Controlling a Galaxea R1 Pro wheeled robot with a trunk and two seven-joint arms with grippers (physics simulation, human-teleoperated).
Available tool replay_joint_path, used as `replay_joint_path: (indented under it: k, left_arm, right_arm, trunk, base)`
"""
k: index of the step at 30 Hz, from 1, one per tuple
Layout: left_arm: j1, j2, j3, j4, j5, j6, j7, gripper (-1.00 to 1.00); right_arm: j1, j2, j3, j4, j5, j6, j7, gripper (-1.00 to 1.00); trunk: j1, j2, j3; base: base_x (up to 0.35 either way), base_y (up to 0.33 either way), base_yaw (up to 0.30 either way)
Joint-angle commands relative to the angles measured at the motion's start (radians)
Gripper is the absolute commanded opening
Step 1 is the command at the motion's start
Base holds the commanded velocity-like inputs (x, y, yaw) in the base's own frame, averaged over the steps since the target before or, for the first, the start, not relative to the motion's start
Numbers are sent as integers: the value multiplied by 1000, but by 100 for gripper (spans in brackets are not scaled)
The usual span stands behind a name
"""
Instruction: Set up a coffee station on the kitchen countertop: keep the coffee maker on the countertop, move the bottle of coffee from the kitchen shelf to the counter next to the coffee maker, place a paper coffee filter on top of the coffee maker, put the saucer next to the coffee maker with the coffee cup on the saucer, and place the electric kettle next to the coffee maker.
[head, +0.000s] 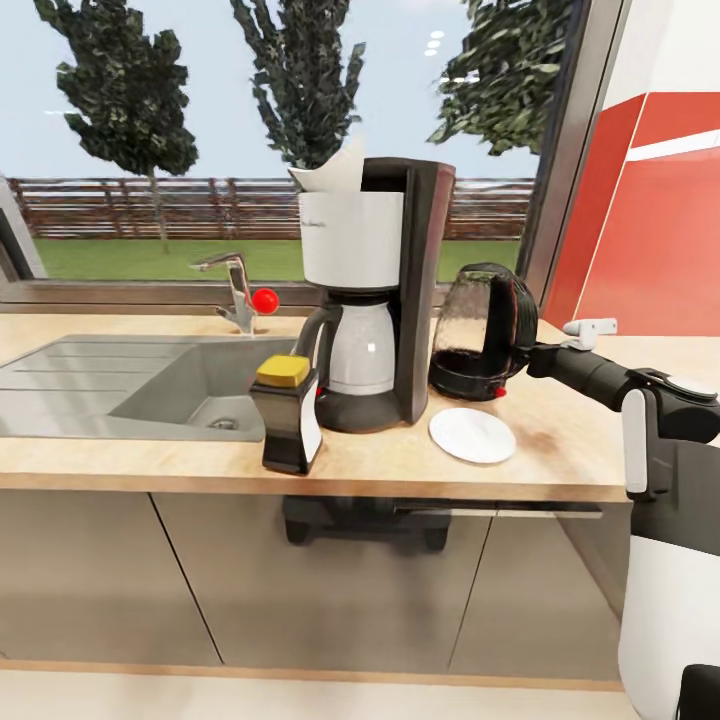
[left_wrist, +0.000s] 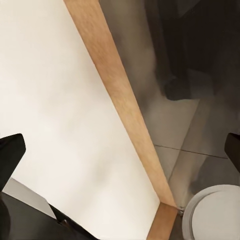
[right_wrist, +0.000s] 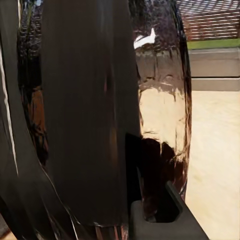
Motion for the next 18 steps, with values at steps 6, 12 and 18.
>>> replay_joint_path:
  k: [6, 12, 18]
  left_arm:
    - [1, 0, -4, -2, 3, -2, -1, 100]
    - [1, 0, -4, -2, 3, -2, -1, 100]
    - [1, 1, -4, -2, 3, -3, -1, 100]
  right_arm:
    - [-1, 0, -1, -1, -6, 7, 4, -100]
    - [-1, 0, -1, -1, -5, 7, 3, -100]
    - [-1, 0, -4, -1, -5, 7, 4, -100]
  trunk:
    - [0, 0, -1]
    - [0, 0, -1]
    - [0, 0, -1]
  base:
    - [35, -15, 0]
    - [28, -14, 0]
    - [2, -1, 0]
